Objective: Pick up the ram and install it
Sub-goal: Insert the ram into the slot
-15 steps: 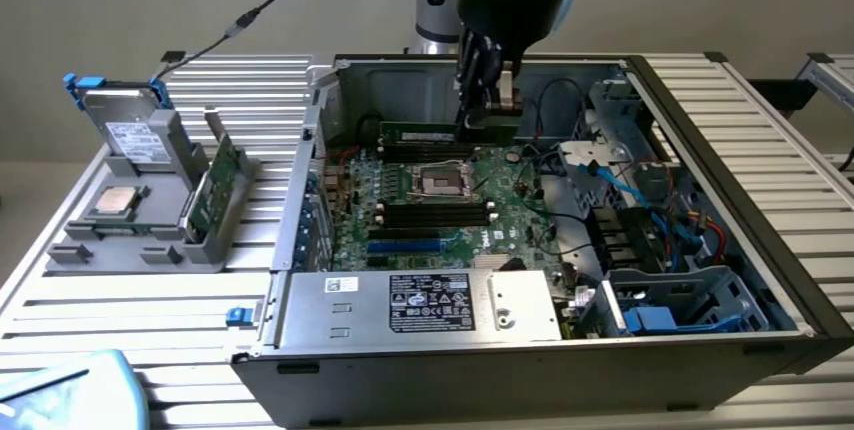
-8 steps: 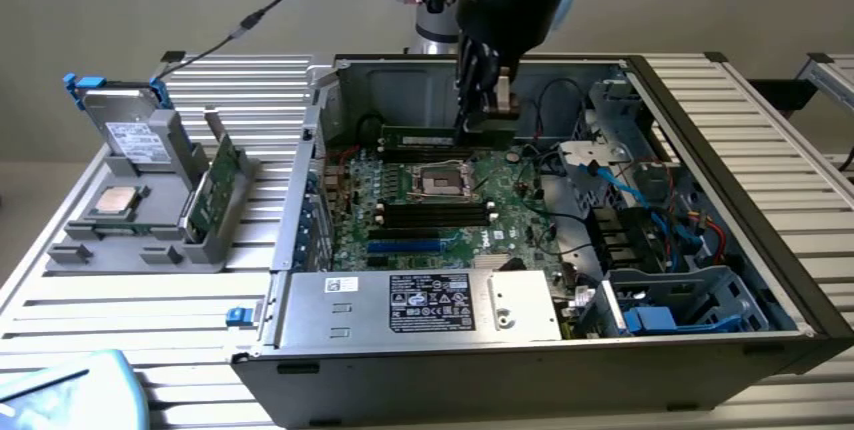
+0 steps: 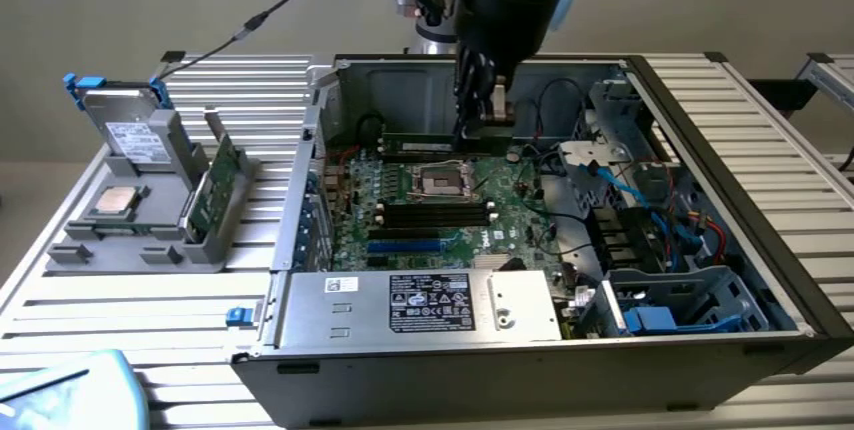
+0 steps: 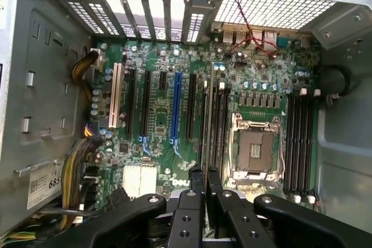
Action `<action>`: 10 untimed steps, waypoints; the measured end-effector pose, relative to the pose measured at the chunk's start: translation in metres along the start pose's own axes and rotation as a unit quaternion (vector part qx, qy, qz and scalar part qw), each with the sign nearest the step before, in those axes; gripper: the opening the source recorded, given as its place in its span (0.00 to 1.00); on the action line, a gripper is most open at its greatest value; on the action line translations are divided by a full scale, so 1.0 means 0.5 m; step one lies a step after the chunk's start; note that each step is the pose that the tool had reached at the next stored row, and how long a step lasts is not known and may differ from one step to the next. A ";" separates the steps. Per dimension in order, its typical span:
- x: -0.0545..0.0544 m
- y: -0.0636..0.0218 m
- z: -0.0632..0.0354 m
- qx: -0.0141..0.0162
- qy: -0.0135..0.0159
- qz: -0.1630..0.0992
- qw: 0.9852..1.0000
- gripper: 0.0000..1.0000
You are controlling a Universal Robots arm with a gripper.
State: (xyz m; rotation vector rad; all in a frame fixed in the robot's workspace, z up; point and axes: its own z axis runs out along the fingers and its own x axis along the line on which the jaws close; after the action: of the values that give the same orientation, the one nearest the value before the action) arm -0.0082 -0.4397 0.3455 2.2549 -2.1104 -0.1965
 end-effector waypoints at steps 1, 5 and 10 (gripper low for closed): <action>0.000 0.000 0.003 0.000 0.002 0.000 1.000 0.14; -0.002 -0.002 0.014 -0.001 0.008 0.001 1.000 0.14; -0.006 -0.004 0.029 -0.001 0.014 0.001 1.000 0.14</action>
State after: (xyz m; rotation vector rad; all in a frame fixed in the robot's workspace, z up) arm -0.0082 -0.4356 0.3309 2.2406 -2.0984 -0.1657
